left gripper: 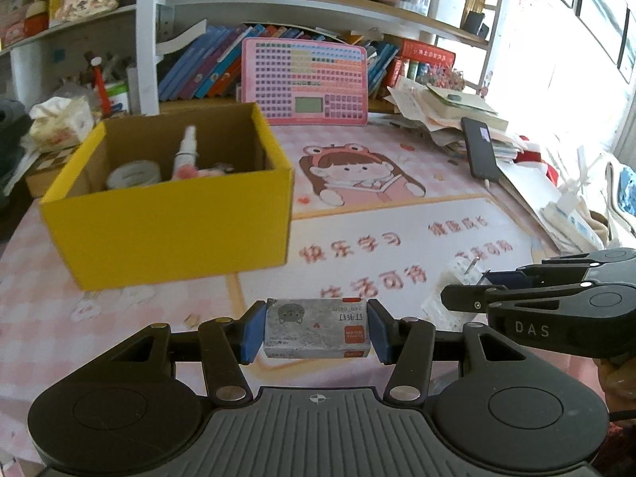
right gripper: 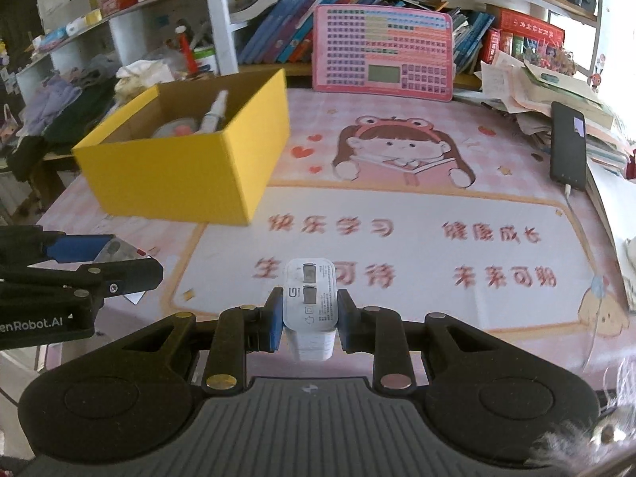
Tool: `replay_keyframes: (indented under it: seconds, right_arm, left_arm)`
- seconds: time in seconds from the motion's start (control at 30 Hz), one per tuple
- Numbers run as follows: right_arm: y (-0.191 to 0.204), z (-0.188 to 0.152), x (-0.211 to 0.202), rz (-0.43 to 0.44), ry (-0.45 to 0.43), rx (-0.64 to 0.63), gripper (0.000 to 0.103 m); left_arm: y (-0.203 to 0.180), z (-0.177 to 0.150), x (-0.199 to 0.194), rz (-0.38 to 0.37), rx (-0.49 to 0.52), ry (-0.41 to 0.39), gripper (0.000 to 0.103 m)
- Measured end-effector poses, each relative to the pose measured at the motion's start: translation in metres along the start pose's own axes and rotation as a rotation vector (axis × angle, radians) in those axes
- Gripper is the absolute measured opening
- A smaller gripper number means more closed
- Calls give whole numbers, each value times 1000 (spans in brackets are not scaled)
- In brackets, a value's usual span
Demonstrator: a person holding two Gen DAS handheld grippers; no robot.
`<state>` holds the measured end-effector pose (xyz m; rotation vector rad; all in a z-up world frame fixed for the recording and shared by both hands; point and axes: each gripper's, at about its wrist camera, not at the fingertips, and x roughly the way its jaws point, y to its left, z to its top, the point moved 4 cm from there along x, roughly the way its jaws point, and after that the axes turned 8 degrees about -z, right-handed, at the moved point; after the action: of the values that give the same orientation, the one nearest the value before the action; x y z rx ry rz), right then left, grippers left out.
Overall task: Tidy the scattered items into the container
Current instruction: 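Carry the power bank and grey box up over the yellow box with both tools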
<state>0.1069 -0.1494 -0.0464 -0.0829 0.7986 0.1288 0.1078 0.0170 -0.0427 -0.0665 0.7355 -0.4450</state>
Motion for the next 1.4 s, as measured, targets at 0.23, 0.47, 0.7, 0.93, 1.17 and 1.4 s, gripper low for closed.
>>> replay_keyframes:
  seconds: [0.23,0.47,0.7,0.93,1.17,1.4]
  right_arm:
    - [33,-20,-15,8,23,-7,25]
    - [60,-27,-25,26,17,-32,25]
    - [81,-26,-30,43,8,-57,25]
    - [101,-21,-28,62,-4,-93,25]
    - [125,-5,-21,110,-26,-159,25]
    - [139,19,-12,161,-59,-202,25]
  left_arm:
    - [17,-19,-29,15,-3,3,52]
    - [34,-33,-50,36,-23,-5,52]
    - [50,-40,-64,53,-43,-16,52]
    - [67,-41,-75,78,-62,-36,52]
    - [90,-40,-87,131,-105,-65,52]
    - [109,-29,-94,184,-141,-110,51]
